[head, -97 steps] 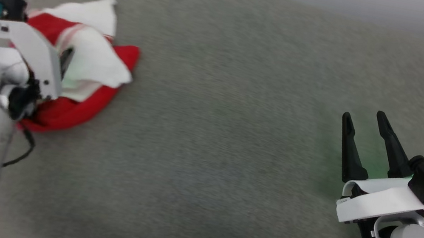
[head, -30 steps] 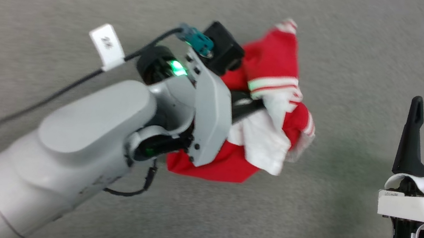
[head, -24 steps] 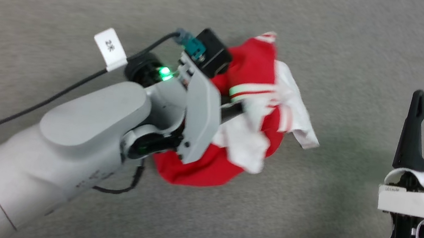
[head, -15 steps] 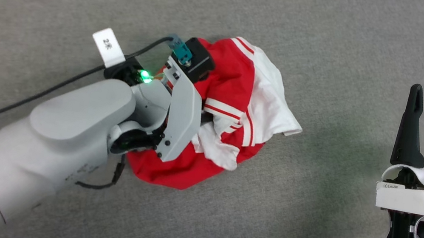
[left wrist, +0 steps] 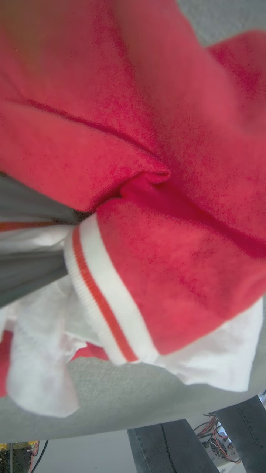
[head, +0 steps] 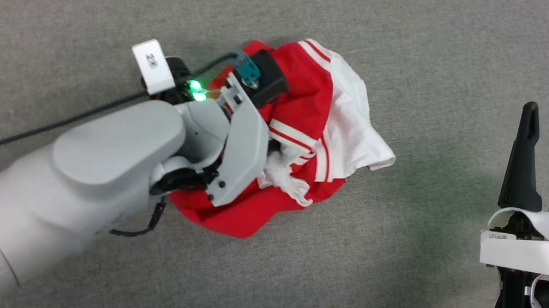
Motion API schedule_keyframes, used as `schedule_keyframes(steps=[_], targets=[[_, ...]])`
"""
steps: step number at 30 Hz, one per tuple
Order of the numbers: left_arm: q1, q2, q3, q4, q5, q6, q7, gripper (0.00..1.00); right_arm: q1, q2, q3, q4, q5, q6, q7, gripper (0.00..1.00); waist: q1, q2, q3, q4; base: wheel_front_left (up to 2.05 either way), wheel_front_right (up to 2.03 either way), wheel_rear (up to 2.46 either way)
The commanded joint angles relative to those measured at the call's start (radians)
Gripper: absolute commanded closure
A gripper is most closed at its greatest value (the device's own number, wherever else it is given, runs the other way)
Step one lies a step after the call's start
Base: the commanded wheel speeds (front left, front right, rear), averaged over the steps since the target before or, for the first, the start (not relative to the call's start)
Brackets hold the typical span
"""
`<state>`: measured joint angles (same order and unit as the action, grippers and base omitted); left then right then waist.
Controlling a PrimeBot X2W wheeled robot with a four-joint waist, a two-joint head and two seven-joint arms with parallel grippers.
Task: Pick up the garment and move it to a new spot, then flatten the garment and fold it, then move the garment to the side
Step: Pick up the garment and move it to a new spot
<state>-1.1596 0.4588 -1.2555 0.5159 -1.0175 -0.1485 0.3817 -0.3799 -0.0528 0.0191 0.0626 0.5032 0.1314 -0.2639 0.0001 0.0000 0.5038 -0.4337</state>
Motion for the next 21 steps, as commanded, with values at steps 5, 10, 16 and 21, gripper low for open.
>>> schedule_keyframes(steps=[5, 10, 16, 21], targets=[[0.033, 0.023, -0.032, 0.052, 0.066, 0.031, -0.12, 0.0, 0.011, 0.002, -0.001, 0.019, -0.066, -0.001, -0.001, 0.0, -0.0001, 0.0, -0.076, 0.097, 0.0, 0.0, 0.0], [0.041, -0.013, -0.01, -0.011, -0.013, 0.02, -0.347, 0.0, 0.033, 0.001, -0.008, 0.042, -0.13, -0.001, -0.001, 0.0, -0.0001, 0.0, -0.14, 0.187, 0.0, 0.0, 0.0], [0.125, 0.004, 0.004, -0.044, -0.085, 0.019, -0.553, 0.0, 0.063, -0.044, -0.02, 0.077, -0.174, -0.001, -0.001, 0.0, -0.0001, 0.0, -0.212, 0.282, 0.0, 0.0, 0.0], [0.243, 0.001, 0.043, 0.003, -0.11, 0.019, -0.637, 0.0, 0.109, -0.096, -0.042, 0.107, -0.197, -0.001, 0.0, 0.0, -0.0001, 0.0, -0.258, 0.358, 0.0, 0.0, 0.0]])
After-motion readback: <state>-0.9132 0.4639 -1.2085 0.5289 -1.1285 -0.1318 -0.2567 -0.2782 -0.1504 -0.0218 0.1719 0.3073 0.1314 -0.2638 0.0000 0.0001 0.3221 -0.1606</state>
